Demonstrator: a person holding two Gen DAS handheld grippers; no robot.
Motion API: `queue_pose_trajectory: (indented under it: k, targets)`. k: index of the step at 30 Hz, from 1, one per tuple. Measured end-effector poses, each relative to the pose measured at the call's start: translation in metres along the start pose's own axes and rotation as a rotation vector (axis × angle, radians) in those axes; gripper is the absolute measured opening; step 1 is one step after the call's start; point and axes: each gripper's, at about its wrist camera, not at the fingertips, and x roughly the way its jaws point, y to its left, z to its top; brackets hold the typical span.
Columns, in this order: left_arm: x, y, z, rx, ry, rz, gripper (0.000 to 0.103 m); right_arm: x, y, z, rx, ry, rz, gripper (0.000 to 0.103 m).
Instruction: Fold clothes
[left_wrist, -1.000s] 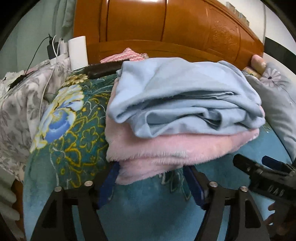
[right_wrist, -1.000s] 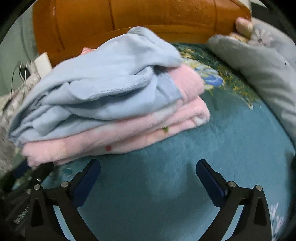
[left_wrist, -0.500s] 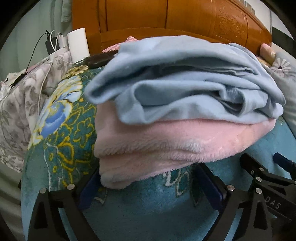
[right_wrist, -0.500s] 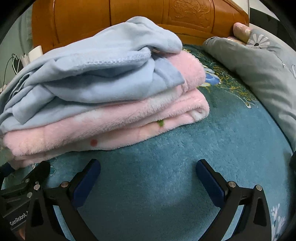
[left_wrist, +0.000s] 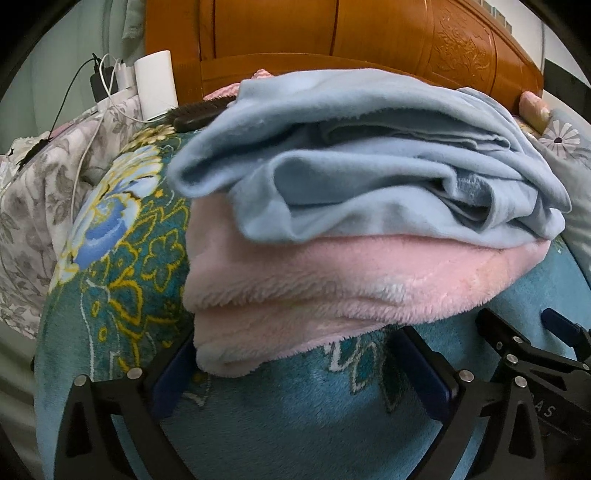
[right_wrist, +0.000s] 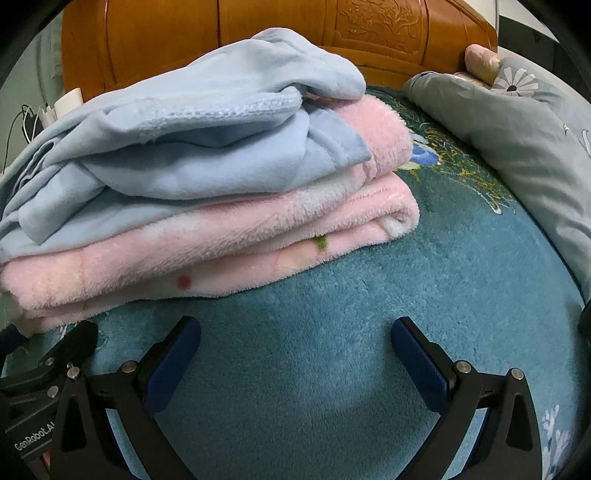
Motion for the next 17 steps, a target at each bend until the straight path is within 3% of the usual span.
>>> queue_pose_trajectory:
  k: [17]
  targets:
    - [0.0043,-0.0065,0.0026,0.004,0.007,0.004,0.103,-0.0009,0.0040,-0.0019,-0.003,0.001,-0.008,0.103]
